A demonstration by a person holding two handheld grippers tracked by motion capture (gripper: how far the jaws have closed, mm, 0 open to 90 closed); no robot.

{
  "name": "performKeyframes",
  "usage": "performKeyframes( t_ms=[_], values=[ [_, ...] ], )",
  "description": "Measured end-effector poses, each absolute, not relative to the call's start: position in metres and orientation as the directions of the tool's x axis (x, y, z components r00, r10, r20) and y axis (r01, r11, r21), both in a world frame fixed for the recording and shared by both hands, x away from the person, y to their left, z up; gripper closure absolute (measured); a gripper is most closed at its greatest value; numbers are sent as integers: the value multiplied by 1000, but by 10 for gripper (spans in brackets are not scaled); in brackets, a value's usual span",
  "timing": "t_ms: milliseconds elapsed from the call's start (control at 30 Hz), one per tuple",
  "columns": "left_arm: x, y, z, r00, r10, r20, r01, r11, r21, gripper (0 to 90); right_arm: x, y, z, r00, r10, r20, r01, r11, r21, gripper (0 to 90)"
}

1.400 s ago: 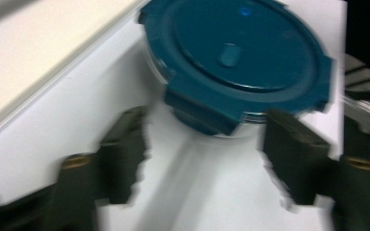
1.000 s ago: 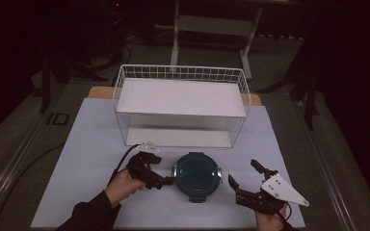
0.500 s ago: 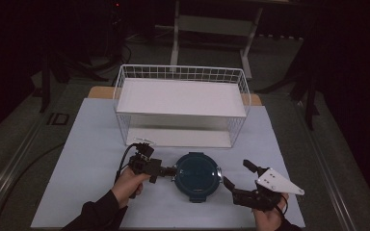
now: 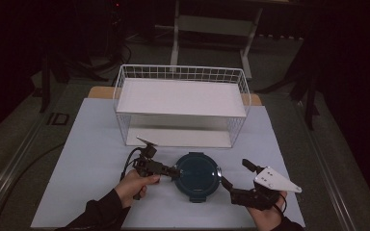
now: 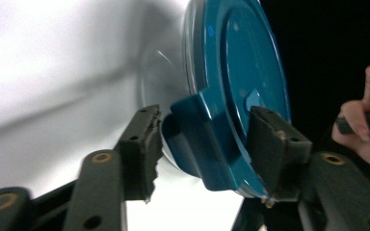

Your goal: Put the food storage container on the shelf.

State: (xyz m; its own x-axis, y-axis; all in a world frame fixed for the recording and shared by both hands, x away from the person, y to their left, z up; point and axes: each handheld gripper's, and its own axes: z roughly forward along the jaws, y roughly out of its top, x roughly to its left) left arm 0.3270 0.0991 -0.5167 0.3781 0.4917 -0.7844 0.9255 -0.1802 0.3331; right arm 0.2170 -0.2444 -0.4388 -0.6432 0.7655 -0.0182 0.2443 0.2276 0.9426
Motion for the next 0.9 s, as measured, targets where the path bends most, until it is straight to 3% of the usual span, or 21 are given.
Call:
performKeyframes(
  t_ms=[267, 567, 600, 667, 900],
  values=[
    [326, 101, -518, 389, 478, -787, 921, -174, 349, 519, 221, -246, -444, -650, 760, 26, 300, 225, 927, 107],
    [315, 98, -509, 455, 487, -746, 889, -192, 416, 542, 240, -253, -456, -661, 717, 222, 479, 176, 860, 165],
    [311, 98, -506, 473, 490, -732, 878, -199, 435, 544, 250, -256, -462, -660, 683, 313, 556, 164, 815, 184],
    [308, 97, -504, 492, 494, -717, 867, -207, 453, 548, 257, -258, -467, -649, 660, 379, 612, 157, 775, 202],
    [299, 98, -501, 538, 490, -686, 838, -227, 496, 560, 274, -266, -486, -583, 612, 534, 739, 127, 661, 391]
  ],
)
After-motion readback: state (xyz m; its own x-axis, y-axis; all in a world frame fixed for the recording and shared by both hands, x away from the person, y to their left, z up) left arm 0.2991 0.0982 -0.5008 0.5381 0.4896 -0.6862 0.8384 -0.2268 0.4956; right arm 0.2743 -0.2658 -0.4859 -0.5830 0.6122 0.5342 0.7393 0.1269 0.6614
